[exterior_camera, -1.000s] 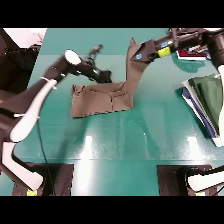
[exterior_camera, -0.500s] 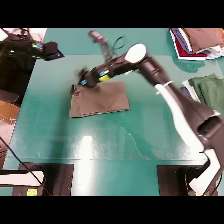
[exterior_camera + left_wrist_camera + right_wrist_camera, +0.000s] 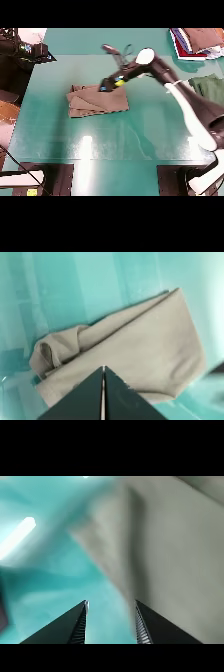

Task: Fold the shirts.

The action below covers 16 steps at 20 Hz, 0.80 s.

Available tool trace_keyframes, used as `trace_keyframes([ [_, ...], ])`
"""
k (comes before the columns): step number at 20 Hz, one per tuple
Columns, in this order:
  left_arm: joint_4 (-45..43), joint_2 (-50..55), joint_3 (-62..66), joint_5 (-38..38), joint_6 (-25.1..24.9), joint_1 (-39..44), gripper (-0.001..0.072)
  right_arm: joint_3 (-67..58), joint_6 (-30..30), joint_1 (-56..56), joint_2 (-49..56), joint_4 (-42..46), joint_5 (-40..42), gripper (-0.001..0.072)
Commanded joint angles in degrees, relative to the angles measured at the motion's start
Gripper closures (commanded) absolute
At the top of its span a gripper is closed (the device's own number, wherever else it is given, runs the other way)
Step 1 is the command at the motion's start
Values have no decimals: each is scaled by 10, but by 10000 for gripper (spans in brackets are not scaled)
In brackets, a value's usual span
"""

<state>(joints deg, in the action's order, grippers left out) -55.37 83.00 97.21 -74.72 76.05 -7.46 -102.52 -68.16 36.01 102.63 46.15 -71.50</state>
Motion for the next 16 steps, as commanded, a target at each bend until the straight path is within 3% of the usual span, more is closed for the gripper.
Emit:
trace_keyframes([
  [1,0,-1,0,-18,0,-1,677,119,-45,-106,-68,75,-29,376],
  [2,0,-1,-2,-19,0,-1,677,150,-48,-138,-78,73,-22,352],
  [4,1,0,-3,-19,0,-1,677,189,-50,-186,-78,54,-9,1],
  [9,2,5,-3,-18,0,-1,677,213,-49,-219,-3,-73,-4,44],
  [14,1,5,-3,-18,0,-1,677,121,-49,-152,97,-116,-7,46],
  [16,1,5,-3,-18,0,-1,677,84,-49,-122,130,-150,-15,102],
])
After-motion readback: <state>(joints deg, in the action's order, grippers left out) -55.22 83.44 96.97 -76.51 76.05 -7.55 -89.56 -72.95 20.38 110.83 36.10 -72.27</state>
